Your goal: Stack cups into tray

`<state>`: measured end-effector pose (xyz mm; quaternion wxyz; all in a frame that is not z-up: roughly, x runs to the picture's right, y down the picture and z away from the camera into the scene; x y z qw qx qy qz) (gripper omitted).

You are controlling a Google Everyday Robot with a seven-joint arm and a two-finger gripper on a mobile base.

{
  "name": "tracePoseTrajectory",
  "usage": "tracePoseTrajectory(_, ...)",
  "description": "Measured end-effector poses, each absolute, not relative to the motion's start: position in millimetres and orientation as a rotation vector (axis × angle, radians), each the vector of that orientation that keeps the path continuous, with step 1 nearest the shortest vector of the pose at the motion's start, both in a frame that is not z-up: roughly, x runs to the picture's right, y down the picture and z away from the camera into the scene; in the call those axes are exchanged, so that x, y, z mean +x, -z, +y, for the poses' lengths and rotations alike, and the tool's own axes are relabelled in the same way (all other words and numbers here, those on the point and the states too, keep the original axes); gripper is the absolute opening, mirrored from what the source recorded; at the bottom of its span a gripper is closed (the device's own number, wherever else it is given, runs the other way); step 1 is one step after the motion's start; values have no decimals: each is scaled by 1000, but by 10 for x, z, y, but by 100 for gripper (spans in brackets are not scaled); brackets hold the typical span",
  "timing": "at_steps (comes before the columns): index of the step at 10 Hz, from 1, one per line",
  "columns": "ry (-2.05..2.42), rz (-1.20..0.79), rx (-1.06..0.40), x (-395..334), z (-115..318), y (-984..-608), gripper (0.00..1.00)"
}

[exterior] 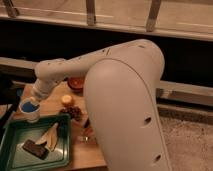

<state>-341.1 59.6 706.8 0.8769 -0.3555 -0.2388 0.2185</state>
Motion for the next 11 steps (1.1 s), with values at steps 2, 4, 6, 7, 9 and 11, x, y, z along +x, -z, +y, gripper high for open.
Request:
tracePoseTrajectory(2,-378,-478,-727,-3598,735,-6951,0)
tracePoseTrajectory(4,-284,-448,-704,-3818,887,-6863,0)
tracePoseTrajectory(6,-236,-426,-701,-3952,972,-6899,0)
tracePoseTrajectory(7,-229,-420,-705,-3999,997,-6949,0)
tracePoseTrajectory(9,-218,-419,-727,-4137,1080,-7115,0)
tracePoseTrajectory(11,-203,-430,-758,-4295,1190,-7209,0)
